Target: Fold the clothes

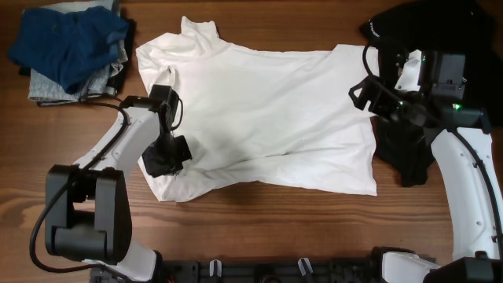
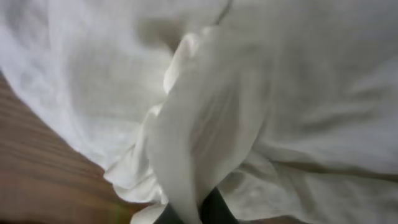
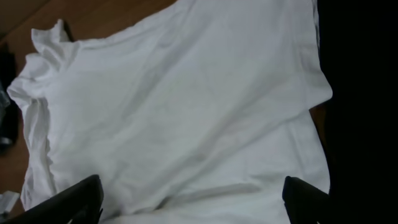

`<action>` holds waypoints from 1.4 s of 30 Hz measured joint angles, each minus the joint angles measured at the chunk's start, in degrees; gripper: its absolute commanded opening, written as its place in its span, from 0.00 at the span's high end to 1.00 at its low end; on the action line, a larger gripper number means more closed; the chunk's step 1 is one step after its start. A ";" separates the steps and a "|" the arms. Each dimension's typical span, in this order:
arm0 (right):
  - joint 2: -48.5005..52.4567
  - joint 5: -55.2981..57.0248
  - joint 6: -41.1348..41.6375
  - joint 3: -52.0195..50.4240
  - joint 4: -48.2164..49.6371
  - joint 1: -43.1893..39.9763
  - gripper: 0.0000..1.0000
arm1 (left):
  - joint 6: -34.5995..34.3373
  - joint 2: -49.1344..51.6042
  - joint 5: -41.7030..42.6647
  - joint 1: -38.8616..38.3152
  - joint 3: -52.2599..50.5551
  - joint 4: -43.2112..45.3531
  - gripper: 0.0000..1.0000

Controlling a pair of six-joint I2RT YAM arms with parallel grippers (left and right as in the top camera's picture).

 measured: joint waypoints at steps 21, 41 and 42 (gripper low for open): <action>-0.24 9.55 22.12 -19.56 -16.63 13.86 0.30 | -7.50 -24.46 1.51 8.17 6.38 -5.09 0.96; 8.09 16.35 36.44 -26.95 1.46 17.53 0.96 | -7.67 -24.41 1.51 8.17 6.38 -5.33 0.96; 7.98 16.39 36.24 -26.84 0.42 17.53 0.96 | -7.67 -24.41 1.51 8.17 6.38 -5.40 0.96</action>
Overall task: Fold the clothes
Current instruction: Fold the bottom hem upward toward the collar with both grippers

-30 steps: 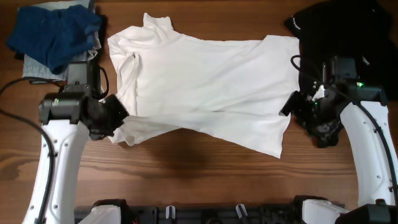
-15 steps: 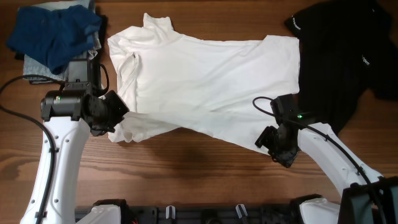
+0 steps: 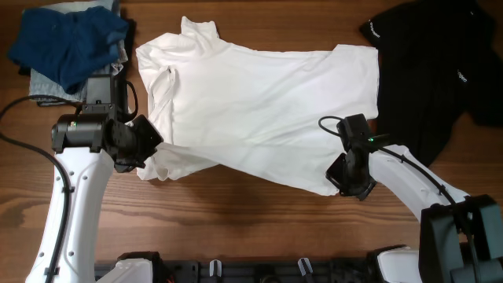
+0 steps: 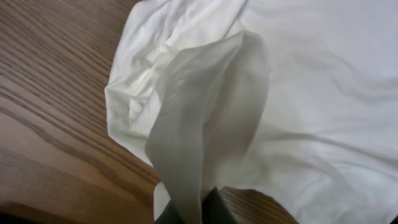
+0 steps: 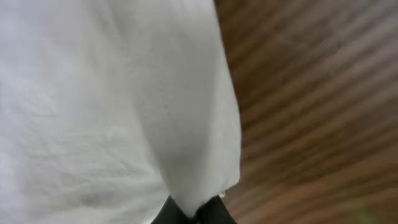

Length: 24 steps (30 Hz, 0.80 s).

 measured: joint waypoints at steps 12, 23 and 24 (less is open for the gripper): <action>-25.16 -0.31 -15.82 19.74 -27.32 -12.17 0.96 | 0.00 -15.15 -2.38 0.00 3.85 -6.69 0.96; -6.75 -0.28 -21.51 19.78 -11.76 -12.44 0.96 | 0.52 -0.39 -2.62 -0.22 3.85 7.50 0.96; -4.61 -0.28 -22.03 19.78 -9.42 -12.44 0.96 | 0.72 1.57 -2.75 -0.24 3.85 9.49 0.96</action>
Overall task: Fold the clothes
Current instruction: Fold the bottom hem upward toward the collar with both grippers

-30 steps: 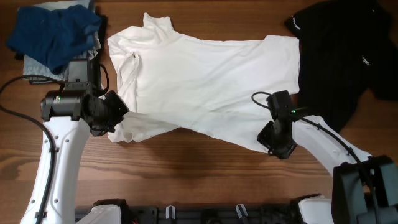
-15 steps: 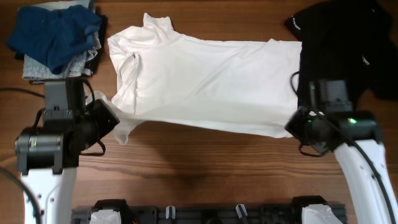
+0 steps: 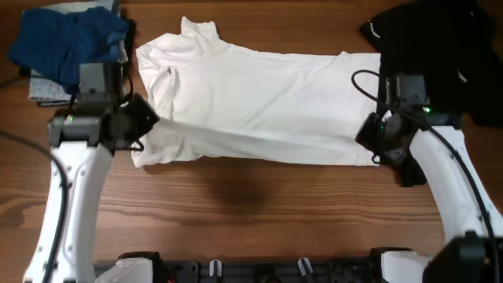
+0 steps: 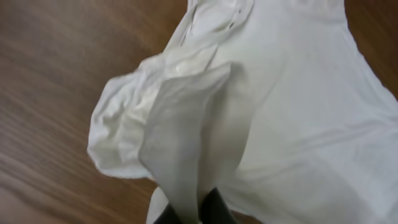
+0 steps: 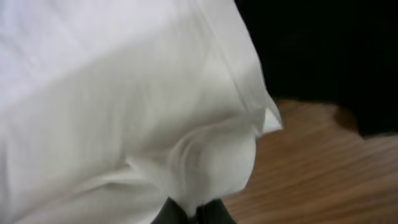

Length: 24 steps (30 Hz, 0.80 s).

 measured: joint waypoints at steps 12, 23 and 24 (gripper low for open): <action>13.84 0.04 -3.39 0.00 21.94 0.00 0.96 | 1.25 20.02 -0.50 -0.24 0.00 18.36 0.96; 16.26 1.36 -3.80 0.00 25.16 -0.13 0.03 | 2.51 22.64 -3.52 -3.87 0.00 22.93 0.20; 16.26 1.36 -3.82 0.00 25.16 -0.20 0.02 | 2.73 22.64 -4.48 -3.85 0.00 22.77 0.14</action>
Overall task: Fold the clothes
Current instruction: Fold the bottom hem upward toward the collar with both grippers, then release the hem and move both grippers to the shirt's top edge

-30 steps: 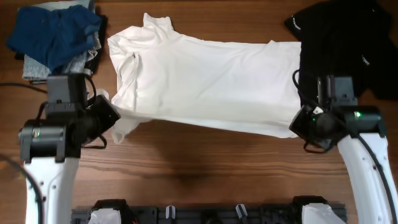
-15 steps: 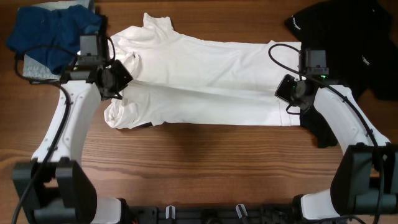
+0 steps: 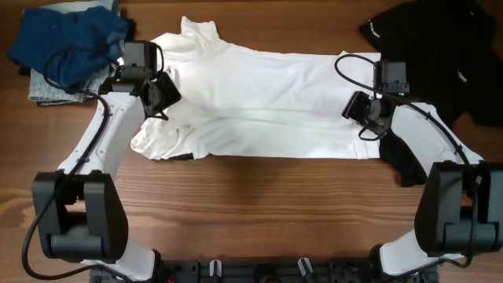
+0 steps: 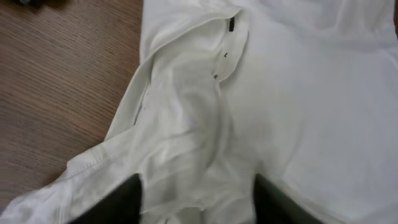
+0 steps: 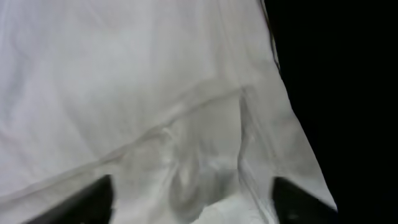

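Note:
A white T-shirt (image 3: 259,102) lies across the table with its near half folded up over the far half, the fold edge running along the front. My left gripper (image 3: 159,93) stands open over the shirt's left end near a sleeve (image 4: 186,118), fingers (image 4: 118,202) wide apart on cloth. My right gripper (image 3: 363,110) is open over the shirt's right end (image 5: 186,143), its fingers (image 5: 93,199) spread, nothing pinched between them.
A pile of blue and grey clothes (image 3: 71,43) sits at the far left corner. A black garment (image 3: 440,47) lies at the far right, partly under my right arm. Bare wood (image 3: 259,212) runs along the front.
Both grippers have moved farther back over the shirt and opened, letting go of the hem corners. The folded layer now lies flat on the shirt.
First the shirt lay spread flat, my left gripper shut on its near left corner and the right one open at the far right. Then both held near corners. These were lifted back over the shirt, and now lie released in a lengthwise fold.

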`<action>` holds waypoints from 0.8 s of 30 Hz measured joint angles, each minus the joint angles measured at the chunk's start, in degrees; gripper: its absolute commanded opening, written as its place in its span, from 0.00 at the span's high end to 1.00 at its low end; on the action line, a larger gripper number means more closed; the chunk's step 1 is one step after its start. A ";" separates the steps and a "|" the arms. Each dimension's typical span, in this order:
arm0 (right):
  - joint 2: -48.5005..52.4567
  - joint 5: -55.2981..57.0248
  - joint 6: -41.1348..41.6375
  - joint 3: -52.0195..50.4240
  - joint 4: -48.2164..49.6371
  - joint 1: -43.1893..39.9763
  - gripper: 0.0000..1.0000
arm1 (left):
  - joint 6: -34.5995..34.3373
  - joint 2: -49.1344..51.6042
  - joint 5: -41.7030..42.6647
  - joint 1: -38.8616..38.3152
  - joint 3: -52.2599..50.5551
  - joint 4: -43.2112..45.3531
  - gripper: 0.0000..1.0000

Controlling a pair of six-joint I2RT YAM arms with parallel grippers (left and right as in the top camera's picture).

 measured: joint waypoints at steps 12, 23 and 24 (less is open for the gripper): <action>-1.84 -3.96 -10.36 27.04 -27.63 -0.04 0.00 | 10.14 -6.54 0.48 3.48 5.40 -7.96 0.01; -1.84 -4.98 -17.59 44.13 -34.64 -0.04 0.03 | 25.24 17.90 9.05 3.37 50.34 -14.73 0.01; -1.42 -4.96 -18.01 44.13 -35.19 -0.04 0.03 | 25.86 22.38 9.03 3.28 52.39 -12.70 0.01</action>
